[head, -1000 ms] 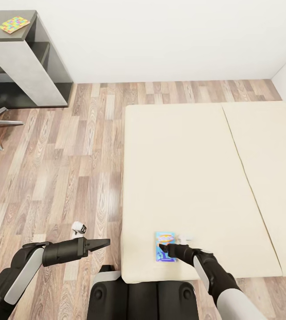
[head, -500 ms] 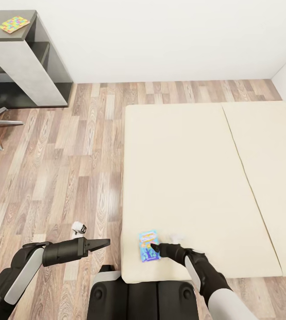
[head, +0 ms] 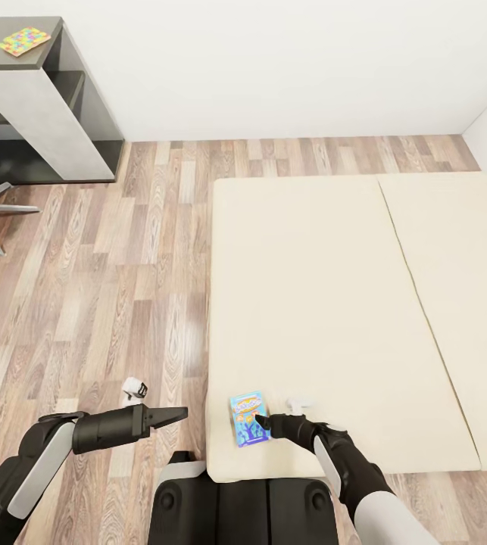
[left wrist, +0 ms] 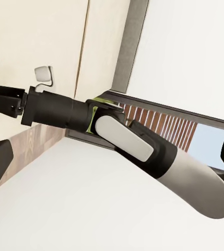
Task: Put all the toys in the child's room - the three board games (two on the bed and one on the table), the two jigsaw puzzles on the table, and the tennis ball on the table - inside the toy box on the table in the child's room.
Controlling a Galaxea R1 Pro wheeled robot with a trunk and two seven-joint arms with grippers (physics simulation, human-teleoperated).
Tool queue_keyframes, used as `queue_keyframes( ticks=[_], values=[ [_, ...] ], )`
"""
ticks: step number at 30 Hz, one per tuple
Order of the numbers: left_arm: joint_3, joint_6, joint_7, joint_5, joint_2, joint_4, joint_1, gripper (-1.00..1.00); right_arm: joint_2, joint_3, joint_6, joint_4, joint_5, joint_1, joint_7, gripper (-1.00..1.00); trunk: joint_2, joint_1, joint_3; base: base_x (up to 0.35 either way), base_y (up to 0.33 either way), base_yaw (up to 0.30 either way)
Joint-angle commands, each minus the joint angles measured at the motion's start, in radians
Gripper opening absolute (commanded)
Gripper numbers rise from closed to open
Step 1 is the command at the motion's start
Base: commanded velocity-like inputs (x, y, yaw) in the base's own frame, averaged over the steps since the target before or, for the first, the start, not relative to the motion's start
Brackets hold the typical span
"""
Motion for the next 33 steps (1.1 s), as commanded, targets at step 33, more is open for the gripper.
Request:
queue_keyframes(
  ticks=[33],
  values=[
    [-0.001, 0.004, 0.000, 0.004, 0.001, 0.000, -0.001, 1.00, 0.002, -0.007, 0.007, -0.006, 0.000, 0.000, 0.006, 1.00, -0.002, 0.001, -0.001, 0.000, 0.000, 0.000]
  ],
)
